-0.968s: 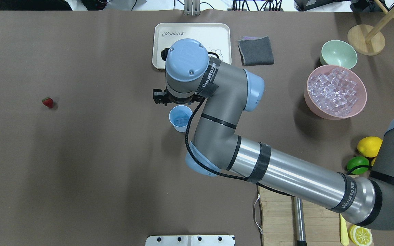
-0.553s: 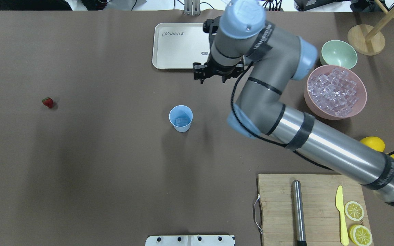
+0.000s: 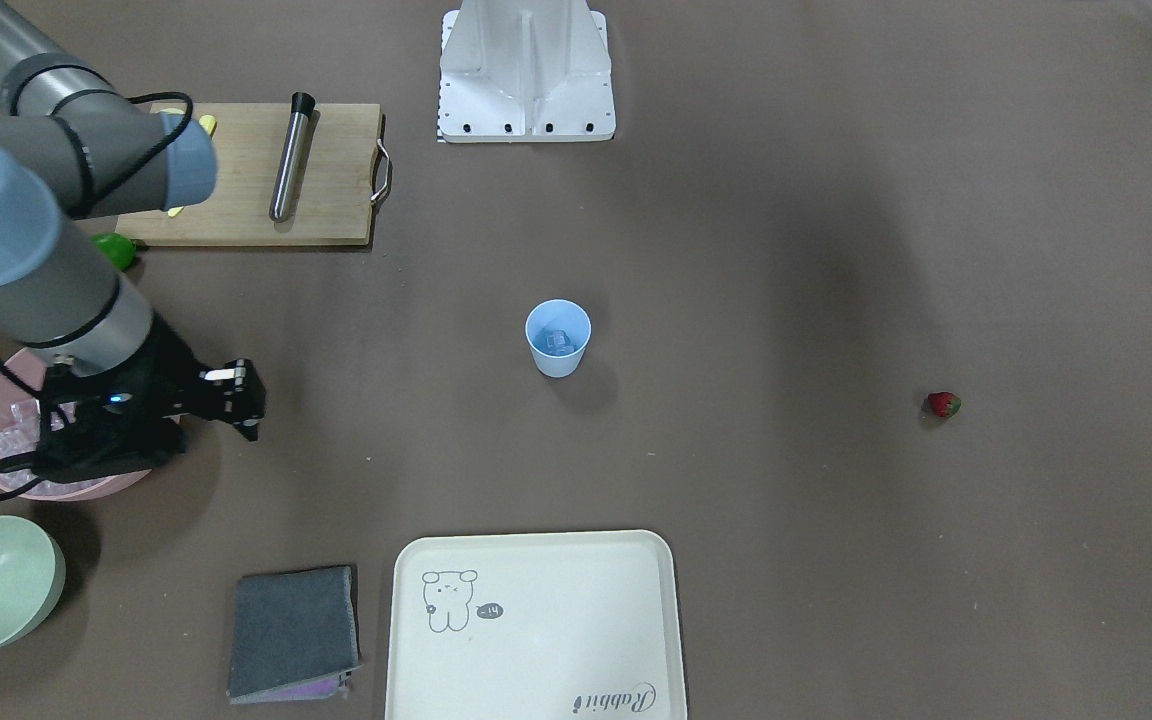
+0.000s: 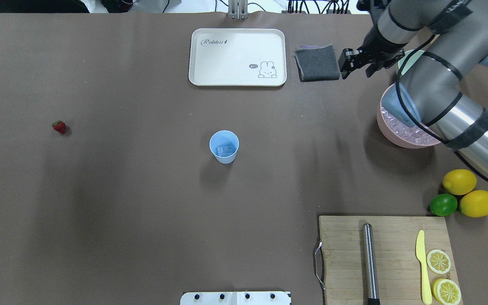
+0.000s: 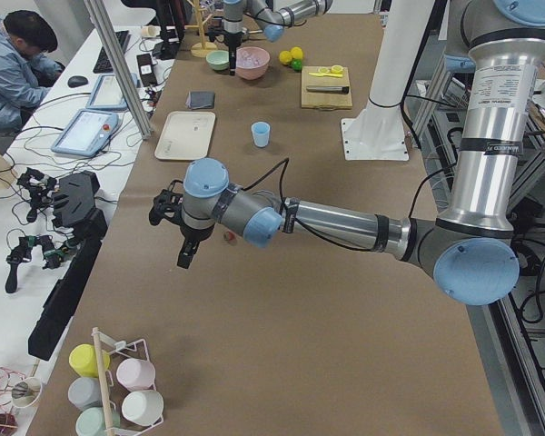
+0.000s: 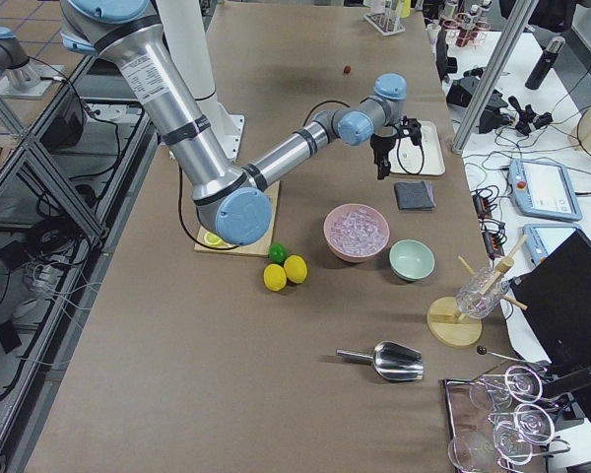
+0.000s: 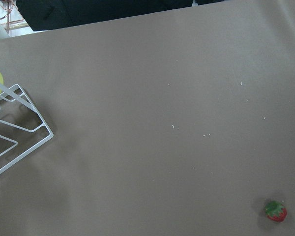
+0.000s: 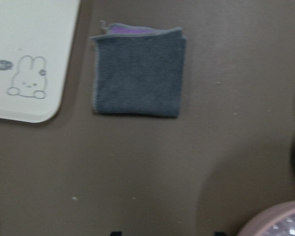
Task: Put ice and strawberries in cup
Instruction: 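Move the right gripper back over the pink ice bowl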
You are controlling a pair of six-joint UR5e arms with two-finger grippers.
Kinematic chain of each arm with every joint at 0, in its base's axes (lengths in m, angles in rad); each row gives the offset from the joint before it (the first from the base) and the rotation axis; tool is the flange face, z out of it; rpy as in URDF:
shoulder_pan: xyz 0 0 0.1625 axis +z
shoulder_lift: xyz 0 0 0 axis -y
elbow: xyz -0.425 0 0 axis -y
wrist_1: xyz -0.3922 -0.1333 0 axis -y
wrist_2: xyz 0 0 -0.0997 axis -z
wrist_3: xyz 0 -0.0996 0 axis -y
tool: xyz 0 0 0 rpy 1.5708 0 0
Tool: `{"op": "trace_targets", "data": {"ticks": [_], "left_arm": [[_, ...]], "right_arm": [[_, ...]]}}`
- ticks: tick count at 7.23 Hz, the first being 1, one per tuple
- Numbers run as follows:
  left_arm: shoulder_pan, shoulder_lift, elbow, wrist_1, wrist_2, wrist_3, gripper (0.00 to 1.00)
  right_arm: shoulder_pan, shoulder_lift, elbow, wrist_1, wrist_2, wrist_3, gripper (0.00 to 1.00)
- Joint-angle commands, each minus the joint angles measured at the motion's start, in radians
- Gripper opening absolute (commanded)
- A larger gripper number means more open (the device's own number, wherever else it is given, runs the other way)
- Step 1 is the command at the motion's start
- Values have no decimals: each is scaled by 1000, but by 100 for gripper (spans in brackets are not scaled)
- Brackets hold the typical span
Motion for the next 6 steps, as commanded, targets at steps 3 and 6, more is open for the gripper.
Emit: {"op": "trace_targets", "data": {"ticks": [3, 6], "left_arm": [[5, -5, 13, -3, 0, 0, 98], [5, -7, 7, -5, 0, 0, 98]], "right_arm": [[88, -203, 25, 0, 6, -210, 74], [24, -312, 83, 8, 8, -248, 79]]}}
